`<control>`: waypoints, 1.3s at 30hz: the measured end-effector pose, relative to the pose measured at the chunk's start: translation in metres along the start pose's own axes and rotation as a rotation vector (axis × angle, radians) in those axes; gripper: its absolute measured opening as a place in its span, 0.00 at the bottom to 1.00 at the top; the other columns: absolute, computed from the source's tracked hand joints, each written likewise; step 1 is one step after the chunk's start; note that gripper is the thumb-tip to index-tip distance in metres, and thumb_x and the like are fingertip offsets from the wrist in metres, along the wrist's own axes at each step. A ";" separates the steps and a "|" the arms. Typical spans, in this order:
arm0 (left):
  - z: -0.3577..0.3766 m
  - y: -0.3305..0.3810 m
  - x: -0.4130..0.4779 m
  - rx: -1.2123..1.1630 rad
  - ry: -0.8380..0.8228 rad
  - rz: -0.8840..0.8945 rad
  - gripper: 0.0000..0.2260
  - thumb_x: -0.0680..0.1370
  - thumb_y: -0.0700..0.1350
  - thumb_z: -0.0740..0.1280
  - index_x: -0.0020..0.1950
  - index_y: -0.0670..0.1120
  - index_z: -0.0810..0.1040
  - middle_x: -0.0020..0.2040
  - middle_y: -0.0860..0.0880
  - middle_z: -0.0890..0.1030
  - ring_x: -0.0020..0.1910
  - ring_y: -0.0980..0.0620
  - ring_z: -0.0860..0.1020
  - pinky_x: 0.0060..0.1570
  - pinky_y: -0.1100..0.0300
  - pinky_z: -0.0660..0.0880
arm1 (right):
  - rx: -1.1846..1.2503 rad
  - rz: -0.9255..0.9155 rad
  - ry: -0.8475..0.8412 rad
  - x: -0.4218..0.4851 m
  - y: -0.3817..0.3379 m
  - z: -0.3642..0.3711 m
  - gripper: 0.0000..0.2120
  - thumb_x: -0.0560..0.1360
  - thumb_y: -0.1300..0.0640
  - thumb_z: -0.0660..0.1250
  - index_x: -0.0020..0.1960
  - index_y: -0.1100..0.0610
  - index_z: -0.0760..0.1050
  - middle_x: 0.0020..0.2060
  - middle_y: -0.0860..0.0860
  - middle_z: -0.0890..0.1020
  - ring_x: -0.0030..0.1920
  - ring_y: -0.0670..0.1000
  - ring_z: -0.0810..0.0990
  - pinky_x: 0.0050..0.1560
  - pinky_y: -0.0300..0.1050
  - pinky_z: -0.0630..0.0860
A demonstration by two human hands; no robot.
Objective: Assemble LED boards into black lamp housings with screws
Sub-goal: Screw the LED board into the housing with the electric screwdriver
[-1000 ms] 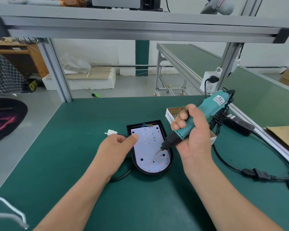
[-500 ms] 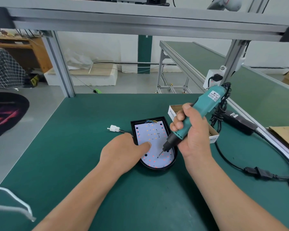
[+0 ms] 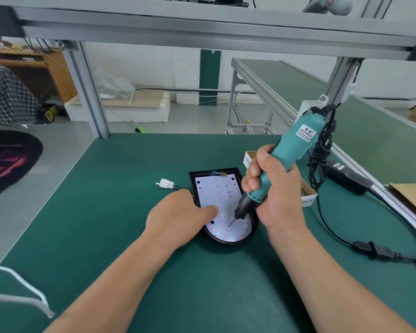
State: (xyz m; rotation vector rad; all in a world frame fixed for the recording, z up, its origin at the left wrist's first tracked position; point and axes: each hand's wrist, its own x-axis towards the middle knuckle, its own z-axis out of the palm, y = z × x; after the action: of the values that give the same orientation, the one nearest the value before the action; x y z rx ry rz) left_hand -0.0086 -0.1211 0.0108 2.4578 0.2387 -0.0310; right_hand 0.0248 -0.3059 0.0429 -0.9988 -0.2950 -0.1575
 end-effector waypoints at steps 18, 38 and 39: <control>-0.005 0.007 0.002 0.065 -0.052 -0.012 0.21 0.73 0.61 0.69 0.37 0.48 0.63 0.31 0.51 0.65 0.30 0.47 0.65 0.33 0.57 0.61 | -0.088 0.017 -0.276 -0.006 -0.007 0.007 0.04 0.74 0.59 0.70 0.48 0.55 0.77 0.30 0.53 0.69 0.28 0.55 0.72 0.35 0.47 0.73; -0.025 0.009 -0.022 -1.131 -0.305 0.001 0.06 0.86 0.39 0.64 0.57 0.36 0.77 0.46 0.41 0.87 0.24 0.56 0.64 0.24 0.65 0.61 | 0.442 0.012 0.165 0.008 -0.017 -0.004 0.04 0.82 0.57 0.64 0.48 0.54 0.75 0.34 0.47 0.69 0.32 0.47 0.71 0.36 0.40 0.73; -0.021 0.009 -0.024 -1.116 -0.320 0.020 0.06 0.86 0.40 0.66 0.56 0.37 0.78 0.47 0.40 0.87 0.24 0.56 0.65 0.25 0.65 0.61 | 0.460 0.010 0.168 0.007 -0.018 -0.003 0.04 0.82 0.57 0.64 0.48 0.54 0.74 0.34 0.47 0.68 0.32 0.47 0.70 0.37 0.40 0.73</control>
State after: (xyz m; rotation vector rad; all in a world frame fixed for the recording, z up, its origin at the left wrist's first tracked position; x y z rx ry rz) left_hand -0.0315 -0.1185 0.0351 1.3178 0.0518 -0.2173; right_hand 0.0269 -0.3181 0.0584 -0.5274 -0.1611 -0.1544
